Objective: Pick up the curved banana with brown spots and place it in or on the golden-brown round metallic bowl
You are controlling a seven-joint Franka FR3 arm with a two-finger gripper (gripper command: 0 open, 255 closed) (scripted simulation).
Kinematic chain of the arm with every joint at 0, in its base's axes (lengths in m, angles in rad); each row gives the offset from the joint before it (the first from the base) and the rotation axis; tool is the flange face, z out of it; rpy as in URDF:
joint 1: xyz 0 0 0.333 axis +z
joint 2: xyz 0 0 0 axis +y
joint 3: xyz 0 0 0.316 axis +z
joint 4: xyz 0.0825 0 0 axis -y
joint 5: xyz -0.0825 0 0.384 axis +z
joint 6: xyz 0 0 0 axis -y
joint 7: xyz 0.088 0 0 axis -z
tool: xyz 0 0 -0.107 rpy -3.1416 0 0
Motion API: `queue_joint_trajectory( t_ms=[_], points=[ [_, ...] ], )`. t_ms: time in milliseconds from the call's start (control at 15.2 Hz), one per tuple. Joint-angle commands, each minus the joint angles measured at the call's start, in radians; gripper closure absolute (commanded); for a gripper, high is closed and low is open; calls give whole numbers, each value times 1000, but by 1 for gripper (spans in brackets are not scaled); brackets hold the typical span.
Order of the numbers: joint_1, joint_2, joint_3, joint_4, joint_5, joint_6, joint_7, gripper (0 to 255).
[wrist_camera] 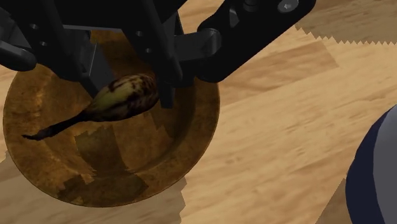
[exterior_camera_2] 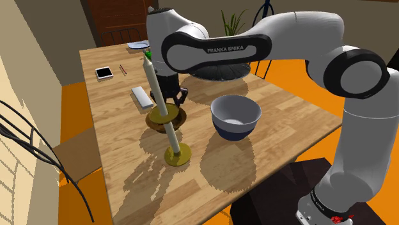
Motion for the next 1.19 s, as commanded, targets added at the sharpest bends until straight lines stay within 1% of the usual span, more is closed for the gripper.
queue_joint_trajectory(
  t_ms=[0,198,660,726,990,1056,1122],
  points=[
    [-7,-5,-1,-37,2,32,0,255],
    [-13,-7,-2,-79,2,72,3,255],
    [-13,-7,-2,-79,2,72,3,255],
    [-12,-4,-2,-77,0,72,5,0],
    [-4,6,-2,-65,-6,68,11,0],
    [-14,-7,-1,-79,2,72,3,0],
    [-9,-7,0,-45,3,38,1,0]
  ],
)
